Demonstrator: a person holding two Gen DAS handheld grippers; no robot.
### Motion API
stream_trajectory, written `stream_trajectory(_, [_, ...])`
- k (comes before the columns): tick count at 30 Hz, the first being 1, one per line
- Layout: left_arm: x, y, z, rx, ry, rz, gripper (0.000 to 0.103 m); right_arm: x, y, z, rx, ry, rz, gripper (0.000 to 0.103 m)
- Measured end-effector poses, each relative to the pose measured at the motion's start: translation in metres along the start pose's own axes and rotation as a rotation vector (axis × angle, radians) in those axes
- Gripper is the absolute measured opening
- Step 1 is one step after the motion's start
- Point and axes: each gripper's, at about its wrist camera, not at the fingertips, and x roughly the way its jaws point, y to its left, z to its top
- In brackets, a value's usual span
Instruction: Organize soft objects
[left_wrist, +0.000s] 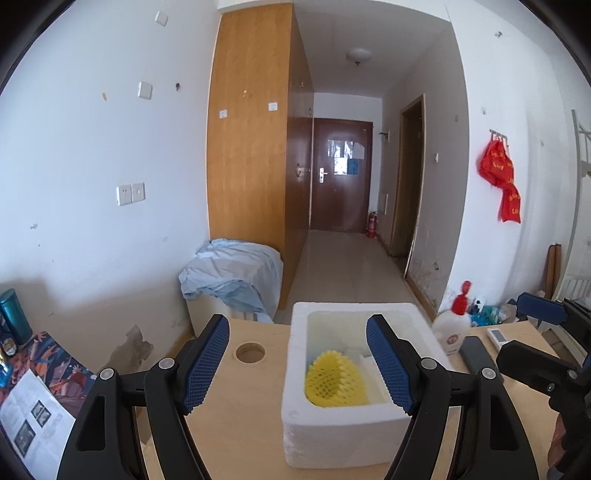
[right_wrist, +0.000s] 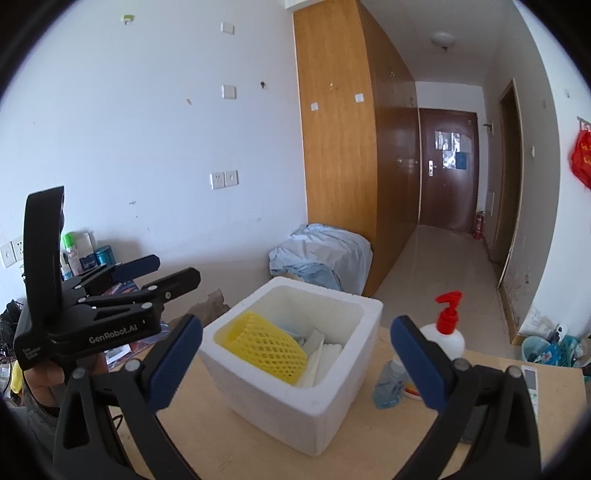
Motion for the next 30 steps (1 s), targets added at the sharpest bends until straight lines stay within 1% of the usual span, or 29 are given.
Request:
stream_trajectory(9, [-0.055,-0.02,-0.001,0.015,-0.039,-0.026,0.078,-0.062,0.016,-0.007,-0.002,-0.063,-0.014,0.103])
stream_trajectory(14, [-0.09,-0.03,-0.006,0.027,-0.07,-0.044,0.078,-0.1,0.026,-0.014,-0.001,-0.113,-0.032,0.103])
stream_trajectory(18, [-0.119,-0.04,-0.01,0.038,-0.1,-0.062,0.082,-0.129,0.032,-0.02,0.016,-0.144,-0.048,0.103])
stream_trajectory(23, [-0.148,-0.051,-0.015,0.053,-0.13,-0.085,0.084,-0.152,0.038,-0.028,0.017,-0.162,-0.074,0.103])
stream_trajectory(28, [-0.172,-0.058,-0.026,0.062,-0.158,-0.094,0.096,-0.173,0.046,-0.039,0.027,-0.186,-0.084,0.103])
stream_trajectory(30, [-0.18,-0.061,-0.031,0.07,-0.166,-0.097,0.097,-0.18,0.05,-0.044,0.029,-0.189,-0.09,0.103])
